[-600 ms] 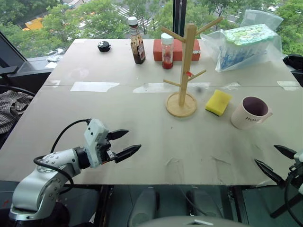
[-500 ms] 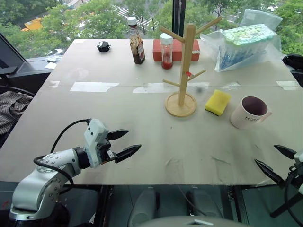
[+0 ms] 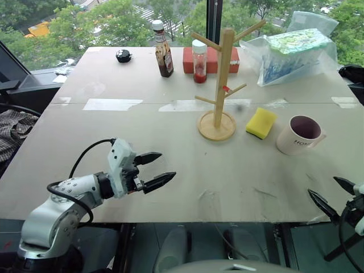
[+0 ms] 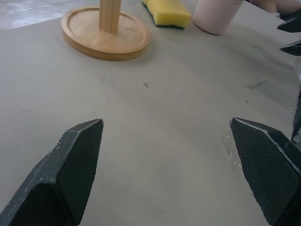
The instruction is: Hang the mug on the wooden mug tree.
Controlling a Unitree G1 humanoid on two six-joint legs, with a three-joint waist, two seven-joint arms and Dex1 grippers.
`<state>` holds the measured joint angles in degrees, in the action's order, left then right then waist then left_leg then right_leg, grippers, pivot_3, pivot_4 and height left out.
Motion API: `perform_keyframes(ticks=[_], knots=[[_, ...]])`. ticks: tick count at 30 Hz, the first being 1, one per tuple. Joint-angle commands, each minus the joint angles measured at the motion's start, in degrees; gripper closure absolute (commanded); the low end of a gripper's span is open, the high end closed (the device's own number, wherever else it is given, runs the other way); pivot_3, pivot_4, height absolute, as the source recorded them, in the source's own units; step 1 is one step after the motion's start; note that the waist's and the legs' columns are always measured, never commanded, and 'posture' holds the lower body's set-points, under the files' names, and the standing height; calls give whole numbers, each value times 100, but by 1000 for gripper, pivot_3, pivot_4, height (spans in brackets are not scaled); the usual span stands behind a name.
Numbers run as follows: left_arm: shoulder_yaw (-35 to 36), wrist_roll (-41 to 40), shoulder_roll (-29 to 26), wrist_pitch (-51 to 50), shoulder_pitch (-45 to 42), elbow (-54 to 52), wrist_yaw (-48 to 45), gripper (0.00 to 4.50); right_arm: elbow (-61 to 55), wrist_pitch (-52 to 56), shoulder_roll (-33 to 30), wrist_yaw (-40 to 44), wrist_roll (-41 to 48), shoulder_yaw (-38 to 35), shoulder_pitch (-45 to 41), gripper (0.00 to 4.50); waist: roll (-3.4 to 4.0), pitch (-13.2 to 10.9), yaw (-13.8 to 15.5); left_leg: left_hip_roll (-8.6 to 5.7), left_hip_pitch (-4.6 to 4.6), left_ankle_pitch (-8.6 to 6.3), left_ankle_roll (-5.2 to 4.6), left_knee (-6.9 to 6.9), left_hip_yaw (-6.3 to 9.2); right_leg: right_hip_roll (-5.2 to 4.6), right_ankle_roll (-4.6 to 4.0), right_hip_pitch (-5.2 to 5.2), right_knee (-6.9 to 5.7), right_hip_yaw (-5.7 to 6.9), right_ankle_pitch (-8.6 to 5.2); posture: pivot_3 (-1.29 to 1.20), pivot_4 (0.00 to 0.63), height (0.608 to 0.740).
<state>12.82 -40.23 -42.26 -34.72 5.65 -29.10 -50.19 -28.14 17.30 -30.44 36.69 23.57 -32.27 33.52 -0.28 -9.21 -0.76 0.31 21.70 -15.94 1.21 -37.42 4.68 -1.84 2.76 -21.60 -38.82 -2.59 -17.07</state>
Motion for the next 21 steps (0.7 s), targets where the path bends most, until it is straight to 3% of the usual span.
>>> perform_keyframes(ticks=[1, 9, 21], knots=[[-54, 64, 11, 484, -66, -197, -315, 60, -129, 22, 47, -434, -268, -203, -34, 0, 0, 0, 1, 0, 0, 0, 0, 0, -1, 0, 0, 0, 0, -1, 0, 0, 150, 740], [-384, -549, -79, 654, -400, -759, -1180, 60, 185, 731, 293, -1270, 197, -599, -857, 0, 2, 0, -8, 0, -1, 0, 0, -1, -7, 1, 0, 1, -1, -3, 0, 0, 150, 740], [-499, -570, -68, 501, -431, -1143, -743, 60, 881, 948, 326, -1874, -57, 206, -2478, 0, 10, 1, -29, -2, -4, 0, -1, -2, -18, 9, 0, 0, -4, -12, 1, 0, 150, 740]])
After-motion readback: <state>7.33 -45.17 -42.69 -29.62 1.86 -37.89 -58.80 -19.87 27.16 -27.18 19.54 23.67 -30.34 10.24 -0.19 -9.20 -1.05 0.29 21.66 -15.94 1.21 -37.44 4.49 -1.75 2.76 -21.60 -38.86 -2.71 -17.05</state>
